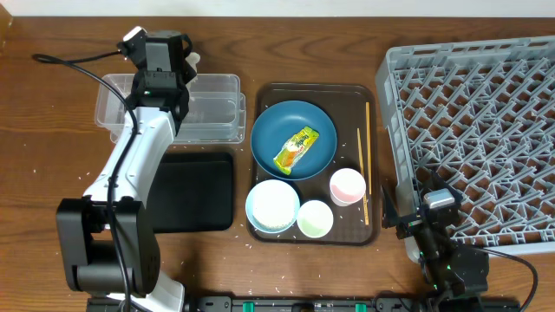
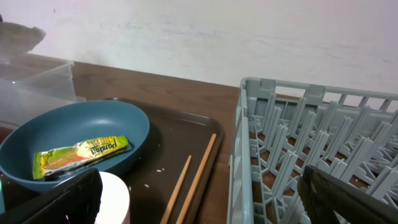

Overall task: Sort waste into correct bins and load items into the dishwasher rack
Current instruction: 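Carry the tissue left and release it into the clear bin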

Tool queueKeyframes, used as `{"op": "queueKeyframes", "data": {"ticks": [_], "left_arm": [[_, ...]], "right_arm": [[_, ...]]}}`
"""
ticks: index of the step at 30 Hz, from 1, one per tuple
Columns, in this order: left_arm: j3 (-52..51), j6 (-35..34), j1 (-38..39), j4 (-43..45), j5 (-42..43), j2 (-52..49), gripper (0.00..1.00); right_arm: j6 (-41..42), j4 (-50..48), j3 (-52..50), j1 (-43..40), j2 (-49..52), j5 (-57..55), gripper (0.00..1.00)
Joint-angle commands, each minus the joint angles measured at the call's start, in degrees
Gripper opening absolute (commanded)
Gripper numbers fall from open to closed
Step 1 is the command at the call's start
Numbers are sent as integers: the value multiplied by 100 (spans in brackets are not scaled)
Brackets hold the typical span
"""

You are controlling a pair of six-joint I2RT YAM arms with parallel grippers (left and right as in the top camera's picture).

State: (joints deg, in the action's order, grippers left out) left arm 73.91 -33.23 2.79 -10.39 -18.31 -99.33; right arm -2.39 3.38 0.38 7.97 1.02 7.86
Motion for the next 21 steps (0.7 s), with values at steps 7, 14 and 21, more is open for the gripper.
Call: {"op": "queueKeyframes", "data": {"ticks": [7, 14, 21], "left_arm": [[35, -9, -15, -656, -15, 282, 26], [35, -4, -15, -1128, -20, 385, 67], [37, 138, 20, -1307, 330, 662, 79]], "right_arm": [[-46, 24, -7, -76, 0, -13, 99], [-46, 24, -7, -76, 0, -13, 99], [-46, 22, -7, -76, 0, -13, 99]]}}
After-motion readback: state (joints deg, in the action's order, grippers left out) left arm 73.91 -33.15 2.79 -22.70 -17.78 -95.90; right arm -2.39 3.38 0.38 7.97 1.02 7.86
